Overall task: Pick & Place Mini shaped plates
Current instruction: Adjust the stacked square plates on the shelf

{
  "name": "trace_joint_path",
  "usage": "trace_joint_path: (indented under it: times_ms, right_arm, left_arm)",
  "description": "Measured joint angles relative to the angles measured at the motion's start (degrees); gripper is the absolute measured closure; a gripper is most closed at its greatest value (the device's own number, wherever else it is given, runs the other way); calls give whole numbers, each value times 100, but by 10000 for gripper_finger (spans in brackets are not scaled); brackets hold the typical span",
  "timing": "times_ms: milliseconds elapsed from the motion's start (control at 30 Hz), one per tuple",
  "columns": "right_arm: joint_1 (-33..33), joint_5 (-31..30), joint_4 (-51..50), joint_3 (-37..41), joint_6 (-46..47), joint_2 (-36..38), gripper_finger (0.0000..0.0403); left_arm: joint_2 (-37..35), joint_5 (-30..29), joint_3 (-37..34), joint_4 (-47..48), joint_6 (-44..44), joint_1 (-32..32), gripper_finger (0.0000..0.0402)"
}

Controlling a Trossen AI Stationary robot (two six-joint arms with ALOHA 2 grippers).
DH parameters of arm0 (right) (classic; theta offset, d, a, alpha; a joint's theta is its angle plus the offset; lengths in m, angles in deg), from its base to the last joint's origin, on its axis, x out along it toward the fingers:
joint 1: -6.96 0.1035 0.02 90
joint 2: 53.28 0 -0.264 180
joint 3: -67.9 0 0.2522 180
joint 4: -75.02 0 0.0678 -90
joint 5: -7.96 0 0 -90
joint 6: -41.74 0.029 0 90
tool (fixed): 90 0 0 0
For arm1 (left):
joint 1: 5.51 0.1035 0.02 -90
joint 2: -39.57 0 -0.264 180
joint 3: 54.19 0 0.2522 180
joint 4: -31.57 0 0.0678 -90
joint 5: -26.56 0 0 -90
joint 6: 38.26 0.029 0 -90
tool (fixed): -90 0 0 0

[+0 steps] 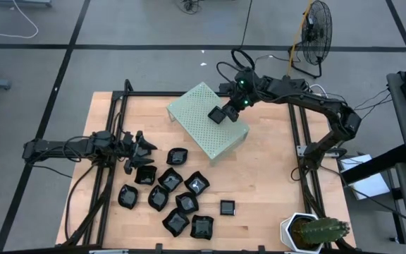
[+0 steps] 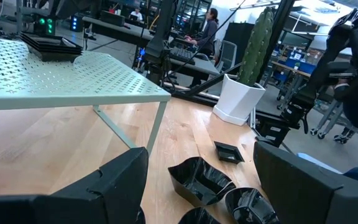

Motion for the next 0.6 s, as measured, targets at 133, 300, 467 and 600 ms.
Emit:
trace_joint_path:
  times_ms: [133, 300, 467, 600]
  right_arm:
    - [120, 3, 23, 0, -33, 0, 337]
    - [488, 18, -149, 0, -496, 0, 334]
    - [964, -572, -172, 176, -872, 9, 363]
    - [1226, -899, -154, 437, -903, 4, 398]
  left_arm:
    - [1, 0, -1, 0, -1, 1, 105]
    - [1, 1, 0, 0, 0, 0, 105]
    - [-1, 0, 1, 0, 1, 0, 105]
    - [0, 0, 0, 2, -1, 0, 105]
